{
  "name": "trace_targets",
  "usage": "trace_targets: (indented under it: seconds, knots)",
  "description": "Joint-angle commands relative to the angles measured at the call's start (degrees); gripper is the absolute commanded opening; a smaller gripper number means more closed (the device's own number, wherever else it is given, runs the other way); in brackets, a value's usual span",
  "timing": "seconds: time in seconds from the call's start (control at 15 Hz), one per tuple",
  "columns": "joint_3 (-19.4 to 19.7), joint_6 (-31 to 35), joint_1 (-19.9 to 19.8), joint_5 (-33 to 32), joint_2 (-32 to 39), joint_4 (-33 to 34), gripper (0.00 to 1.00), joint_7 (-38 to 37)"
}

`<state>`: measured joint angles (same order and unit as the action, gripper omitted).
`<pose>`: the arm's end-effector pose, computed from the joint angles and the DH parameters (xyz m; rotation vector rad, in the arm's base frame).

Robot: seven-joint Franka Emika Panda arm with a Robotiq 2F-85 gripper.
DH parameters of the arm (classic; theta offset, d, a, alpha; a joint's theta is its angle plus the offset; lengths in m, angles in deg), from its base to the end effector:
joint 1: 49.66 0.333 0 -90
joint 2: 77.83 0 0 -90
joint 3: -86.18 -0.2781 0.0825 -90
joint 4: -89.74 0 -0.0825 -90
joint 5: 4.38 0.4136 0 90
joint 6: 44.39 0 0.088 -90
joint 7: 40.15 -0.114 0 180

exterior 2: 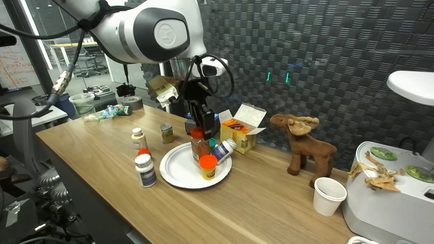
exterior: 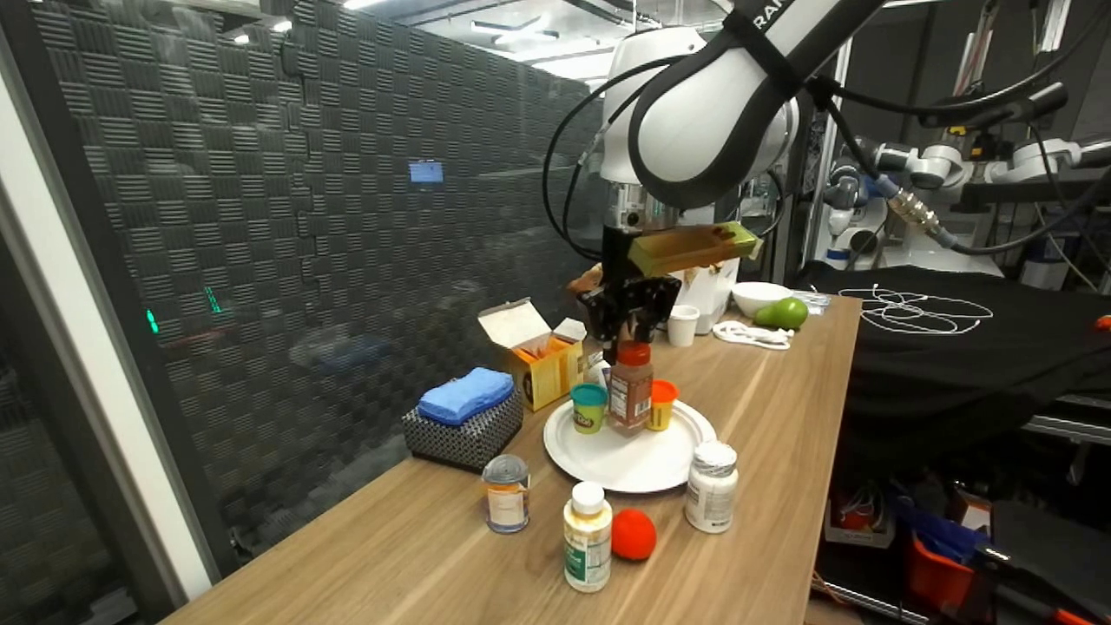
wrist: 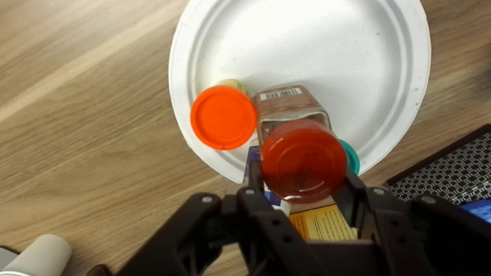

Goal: Pick up the bottles and small containers from the table and put them on the white plate.

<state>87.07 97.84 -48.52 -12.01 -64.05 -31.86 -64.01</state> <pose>0.5966 0.0025 0.2443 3.0331 -0.4754 0.2086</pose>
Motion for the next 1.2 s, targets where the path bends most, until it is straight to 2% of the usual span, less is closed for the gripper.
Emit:
trace_targets:
  seconds: [0.0, 0.4, 1.13]
  knots:
    - [0.06, -2.79, -0.12, 3.4, 0.13, 1.78, 0.23, 5.39]
    - [0.07, -3.07, -1.05, 7.0, 0.98, 2.26, 0.23, 11.11]
    - [0.04, -3.85, -2.57, 9.89, 5.64, 7.73, 0.23, 16.0]
